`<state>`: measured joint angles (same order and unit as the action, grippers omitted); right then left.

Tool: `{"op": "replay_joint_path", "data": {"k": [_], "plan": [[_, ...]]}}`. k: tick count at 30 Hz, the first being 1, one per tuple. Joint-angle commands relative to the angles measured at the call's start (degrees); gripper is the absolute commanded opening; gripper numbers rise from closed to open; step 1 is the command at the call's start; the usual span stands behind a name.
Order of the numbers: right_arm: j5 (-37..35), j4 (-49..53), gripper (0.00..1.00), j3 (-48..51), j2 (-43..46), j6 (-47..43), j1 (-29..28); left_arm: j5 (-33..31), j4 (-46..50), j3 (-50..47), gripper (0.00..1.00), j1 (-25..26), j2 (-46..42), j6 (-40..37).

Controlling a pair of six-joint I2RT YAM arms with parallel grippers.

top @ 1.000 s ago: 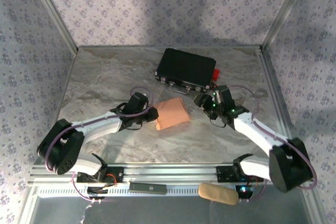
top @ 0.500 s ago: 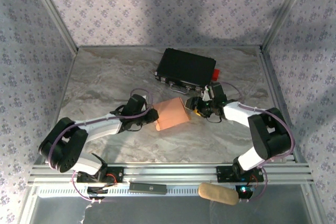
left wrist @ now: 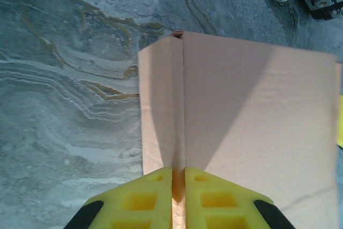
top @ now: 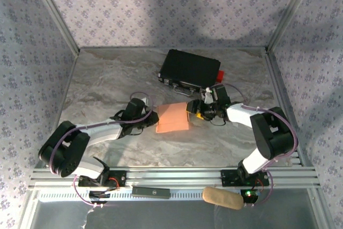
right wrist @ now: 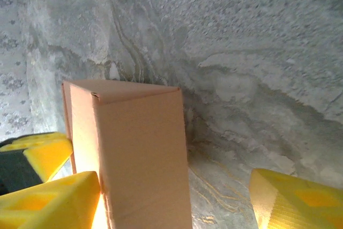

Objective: Fold the paper box

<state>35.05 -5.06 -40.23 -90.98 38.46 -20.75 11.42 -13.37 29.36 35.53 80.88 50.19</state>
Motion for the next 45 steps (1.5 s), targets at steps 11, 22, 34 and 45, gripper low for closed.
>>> {"op": "replay_joint_path", "data": {"k": [11, 22, 34, 45], "plan": [[9.7, -13.3, 0.75, 1.6, -3.7, 4.2, -2.8, -1.3, 3.7, -2.3, 0.10, -1.5, 0.7, -2.6], [9.0, -20.4, 0.59, 3.0, -4.9, 13.4, -4.4, -1.0, 4.0, -1.7, 0.14, -1.5, -0.1, -3.0], [9.5, -18.5, 0.43, 0.9, -5.2, 28.6, -3.0, -7.3, 10.5, -1.6, 0.56, -0.7, -18.9, -12.4], [19.1, 11.5, 0.43, -6.5, -4.5, 33.0, 4.8, -17.8, 14.2, 3.0, 0.57, 13.3, -24.7, -49.2]]}}
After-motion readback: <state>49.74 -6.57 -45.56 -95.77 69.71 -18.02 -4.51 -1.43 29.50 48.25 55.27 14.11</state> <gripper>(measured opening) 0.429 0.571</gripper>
